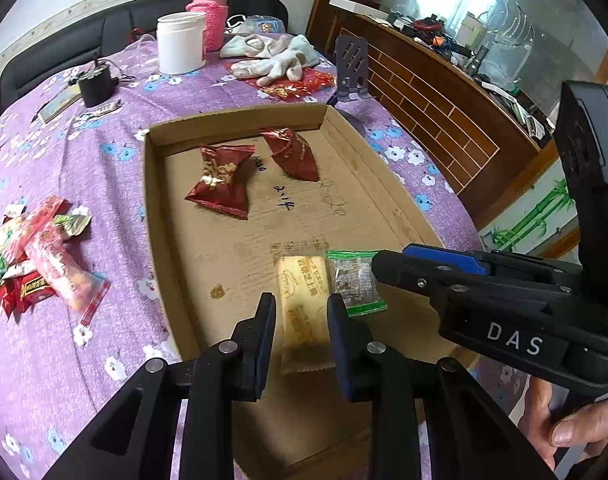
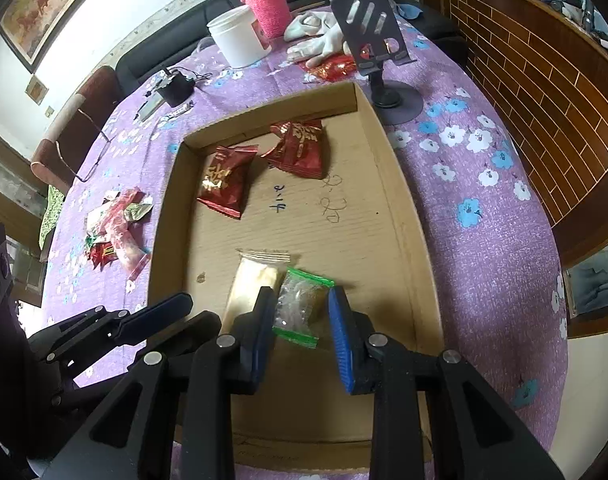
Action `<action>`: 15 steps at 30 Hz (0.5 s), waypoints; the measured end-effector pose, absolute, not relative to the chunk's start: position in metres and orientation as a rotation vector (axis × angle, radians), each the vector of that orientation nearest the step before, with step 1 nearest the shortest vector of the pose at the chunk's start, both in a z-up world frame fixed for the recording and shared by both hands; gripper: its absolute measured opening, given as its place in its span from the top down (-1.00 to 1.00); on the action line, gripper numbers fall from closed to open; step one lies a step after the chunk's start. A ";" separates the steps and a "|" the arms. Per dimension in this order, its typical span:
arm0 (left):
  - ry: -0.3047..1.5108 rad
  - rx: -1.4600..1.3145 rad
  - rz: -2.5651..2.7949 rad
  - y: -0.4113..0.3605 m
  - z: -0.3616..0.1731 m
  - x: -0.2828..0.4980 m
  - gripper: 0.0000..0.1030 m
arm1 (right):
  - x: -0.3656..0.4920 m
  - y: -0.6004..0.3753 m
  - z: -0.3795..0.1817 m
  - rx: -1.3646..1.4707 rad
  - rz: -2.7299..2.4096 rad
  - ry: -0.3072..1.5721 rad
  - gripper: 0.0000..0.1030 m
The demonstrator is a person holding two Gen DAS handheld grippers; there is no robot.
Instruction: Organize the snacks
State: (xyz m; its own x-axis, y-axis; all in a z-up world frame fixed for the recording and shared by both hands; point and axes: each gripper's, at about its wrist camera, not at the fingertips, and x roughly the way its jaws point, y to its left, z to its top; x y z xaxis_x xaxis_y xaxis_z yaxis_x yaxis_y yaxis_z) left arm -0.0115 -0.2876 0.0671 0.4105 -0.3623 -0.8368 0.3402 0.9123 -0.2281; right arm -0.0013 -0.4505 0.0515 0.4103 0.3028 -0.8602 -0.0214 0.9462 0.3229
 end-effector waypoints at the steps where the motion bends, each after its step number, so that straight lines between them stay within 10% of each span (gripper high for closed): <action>1: 1.057 -0.029 -0.437 -0.285 0.068 -0.012 0.48 | -0.003 -0.449 0.052 0.278 0.212 1.133 0.48; 15: 0.978 -0.137 -0.245 -0.200 0.083 -0.035 0.48 | -0.002 -0.386 0.072 0.209 0.334 1.090 0.48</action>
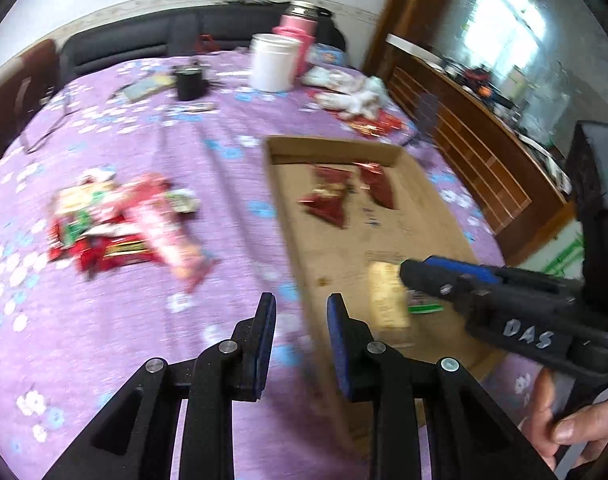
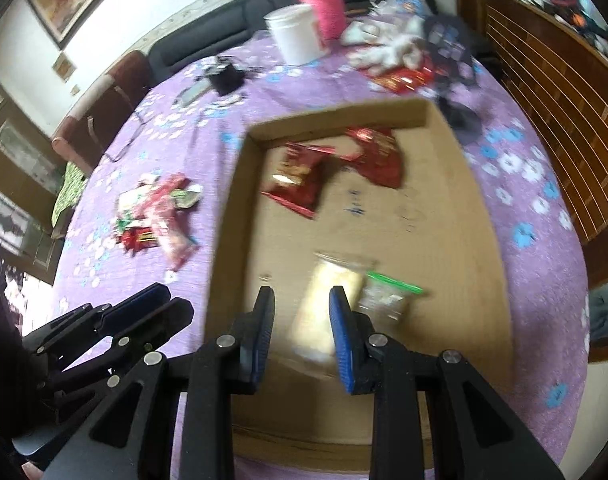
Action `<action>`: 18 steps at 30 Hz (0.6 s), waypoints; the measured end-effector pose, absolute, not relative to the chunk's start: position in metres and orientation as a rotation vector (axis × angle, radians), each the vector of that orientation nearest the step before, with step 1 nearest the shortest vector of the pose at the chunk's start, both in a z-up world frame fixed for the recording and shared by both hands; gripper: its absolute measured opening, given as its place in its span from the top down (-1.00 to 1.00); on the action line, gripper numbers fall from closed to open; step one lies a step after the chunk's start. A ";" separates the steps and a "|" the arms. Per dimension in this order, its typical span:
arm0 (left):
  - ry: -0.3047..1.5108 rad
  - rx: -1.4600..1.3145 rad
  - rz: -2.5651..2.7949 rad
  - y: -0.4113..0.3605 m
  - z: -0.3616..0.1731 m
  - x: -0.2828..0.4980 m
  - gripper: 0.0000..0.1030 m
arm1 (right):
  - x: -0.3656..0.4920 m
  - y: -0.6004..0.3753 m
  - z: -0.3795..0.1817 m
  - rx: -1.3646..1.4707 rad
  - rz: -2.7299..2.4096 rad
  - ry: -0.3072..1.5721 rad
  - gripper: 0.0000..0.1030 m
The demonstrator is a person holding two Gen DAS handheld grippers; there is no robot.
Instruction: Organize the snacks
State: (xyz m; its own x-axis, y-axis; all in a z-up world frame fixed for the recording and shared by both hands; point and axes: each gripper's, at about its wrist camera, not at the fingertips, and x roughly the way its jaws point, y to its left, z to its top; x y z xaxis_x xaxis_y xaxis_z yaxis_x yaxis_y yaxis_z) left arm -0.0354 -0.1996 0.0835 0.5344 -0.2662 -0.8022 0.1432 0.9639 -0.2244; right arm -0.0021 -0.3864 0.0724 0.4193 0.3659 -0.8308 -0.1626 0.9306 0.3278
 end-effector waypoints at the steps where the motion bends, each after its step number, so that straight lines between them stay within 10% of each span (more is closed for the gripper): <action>1: 0.976 -0.152 -0.226 -0.191 0.083 -0.037 0.48 | -0.001 -0.378 0.075 0.200 0.354 1.086 0.48; 18: 0.913 -0.297 0.170 -0.028 0.078 -0.135 0.47 | 0.048 -0.230 0.071 0.148 0.601 1.216 0.27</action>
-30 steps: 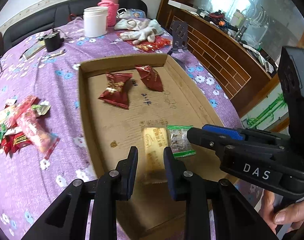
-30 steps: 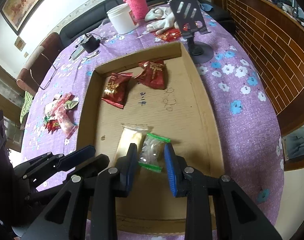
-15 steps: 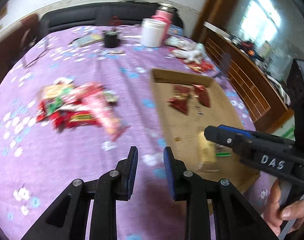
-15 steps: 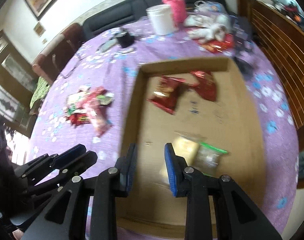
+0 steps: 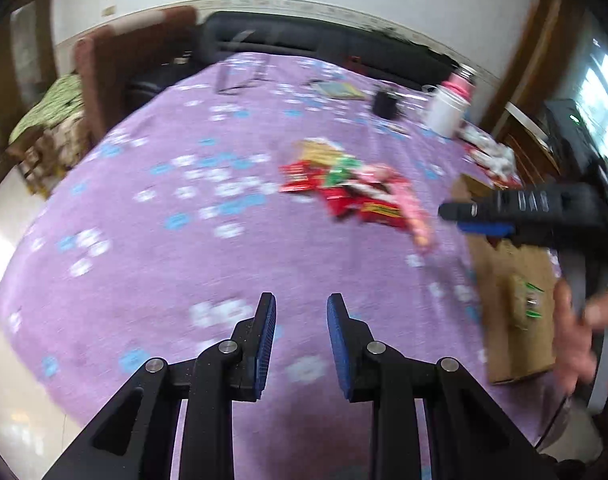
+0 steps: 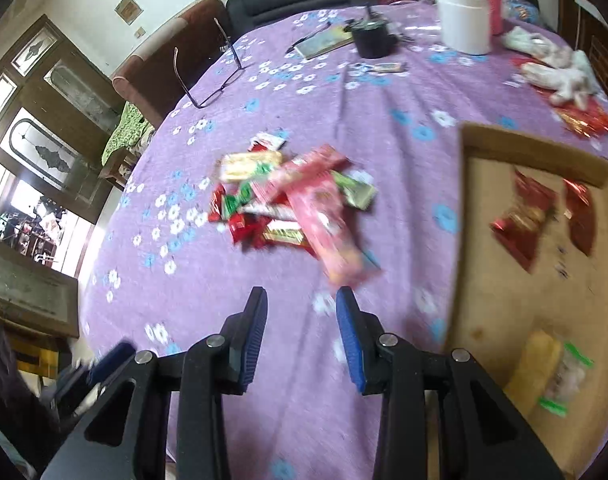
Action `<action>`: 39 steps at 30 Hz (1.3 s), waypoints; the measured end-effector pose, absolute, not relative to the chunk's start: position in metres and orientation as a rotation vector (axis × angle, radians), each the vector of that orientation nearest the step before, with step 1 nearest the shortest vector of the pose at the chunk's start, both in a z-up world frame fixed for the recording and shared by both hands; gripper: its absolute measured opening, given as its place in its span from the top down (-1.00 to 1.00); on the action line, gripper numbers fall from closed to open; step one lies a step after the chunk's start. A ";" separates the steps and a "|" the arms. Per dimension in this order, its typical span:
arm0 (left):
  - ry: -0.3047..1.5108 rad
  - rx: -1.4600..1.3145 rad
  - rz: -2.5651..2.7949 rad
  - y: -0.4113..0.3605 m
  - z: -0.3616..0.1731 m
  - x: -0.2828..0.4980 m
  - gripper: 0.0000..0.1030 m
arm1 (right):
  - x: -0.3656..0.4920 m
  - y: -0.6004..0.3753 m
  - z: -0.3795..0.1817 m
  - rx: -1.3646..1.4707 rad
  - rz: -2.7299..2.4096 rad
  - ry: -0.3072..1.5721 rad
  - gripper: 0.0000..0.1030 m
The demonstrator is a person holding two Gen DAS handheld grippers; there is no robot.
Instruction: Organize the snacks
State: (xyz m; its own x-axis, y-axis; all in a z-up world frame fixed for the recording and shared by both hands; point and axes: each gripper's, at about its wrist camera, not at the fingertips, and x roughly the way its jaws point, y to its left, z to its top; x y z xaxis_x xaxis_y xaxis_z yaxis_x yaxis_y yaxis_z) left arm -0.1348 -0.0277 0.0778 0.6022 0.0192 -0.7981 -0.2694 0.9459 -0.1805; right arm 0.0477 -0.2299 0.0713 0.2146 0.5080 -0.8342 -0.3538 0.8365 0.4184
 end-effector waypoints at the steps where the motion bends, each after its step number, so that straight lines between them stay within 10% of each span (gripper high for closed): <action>1: 0.910 -0.306 0.190 -0.019 0.077 -0.143 0.47 | 0.056 -0.226 0.070 0.153 0.595 1.233 0.25; 14: 0.914 -0.387 0.342 0.046 0.066 -0.192 0.46 | 0.170 -0.143 0.034 0.105 0.433 1.316 0.16; 39: 1.019 -0.352 -0.003 0.027 0.046 -0.066 0.47 | 0.023 -0.237 0.077 0.145 0.639 1.284 0.12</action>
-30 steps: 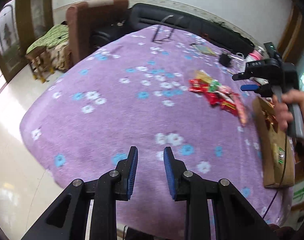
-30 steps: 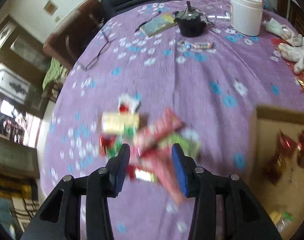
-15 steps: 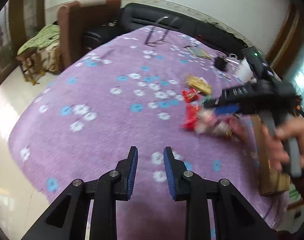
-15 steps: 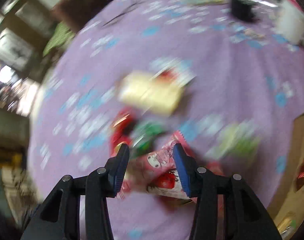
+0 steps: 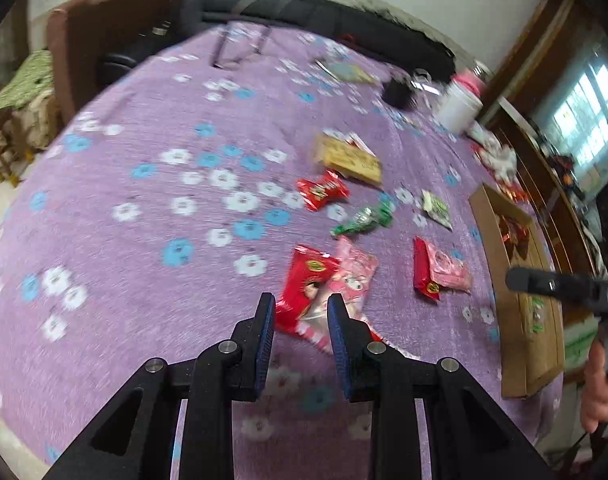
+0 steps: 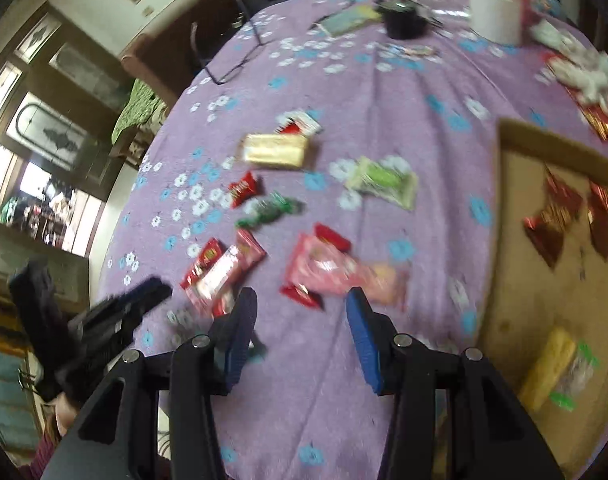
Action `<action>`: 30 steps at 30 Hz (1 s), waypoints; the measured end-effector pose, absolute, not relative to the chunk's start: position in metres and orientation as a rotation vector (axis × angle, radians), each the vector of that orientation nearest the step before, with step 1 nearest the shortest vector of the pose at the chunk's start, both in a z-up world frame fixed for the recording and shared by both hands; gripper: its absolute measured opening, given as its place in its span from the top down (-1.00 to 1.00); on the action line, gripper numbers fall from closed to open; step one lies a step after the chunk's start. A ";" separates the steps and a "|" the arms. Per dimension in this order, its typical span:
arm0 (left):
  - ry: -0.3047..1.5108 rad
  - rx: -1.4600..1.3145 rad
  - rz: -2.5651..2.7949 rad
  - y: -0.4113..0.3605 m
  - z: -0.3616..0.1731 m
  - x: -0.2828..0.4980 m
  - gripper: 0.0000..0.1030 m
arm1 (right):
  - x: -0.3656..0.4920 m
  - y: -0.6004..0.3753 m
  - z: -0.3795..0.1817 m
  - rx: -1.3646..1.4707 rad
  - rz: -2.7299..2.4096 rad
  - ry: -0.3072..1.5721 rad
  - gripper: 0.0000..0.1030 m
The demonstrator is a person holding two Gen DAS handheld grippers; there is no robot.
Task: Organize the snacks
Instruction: 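Grasp a red candy packet with the left gripper while the right grasps a pink packet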
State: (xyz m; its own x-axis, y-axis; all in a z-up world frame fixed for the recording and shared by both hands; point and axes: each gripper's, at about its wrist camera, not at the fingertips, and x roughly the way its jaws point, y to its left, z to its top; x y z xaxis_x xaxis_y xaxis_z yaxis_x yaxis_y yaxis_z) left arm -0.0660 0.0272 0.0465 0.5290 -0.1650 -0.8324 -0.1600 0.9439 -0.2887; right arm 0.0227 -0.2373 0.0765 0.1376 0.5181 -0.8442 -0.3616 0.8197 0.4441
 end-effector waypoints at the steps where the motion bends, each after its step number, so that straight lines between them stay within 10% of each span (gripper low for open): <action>1: 1.036 -0.330 -0.026 0.023 0.044 -0.060 0.46 | 0.020 -0.239 0.073 0.153 0.633 1.289 0.12; 30: 1.071 -0.252 0.063 0.043 0.017 -0.076 0.65 | 0.059 -0.207 0.020 0.207 0.749 1.456 0.01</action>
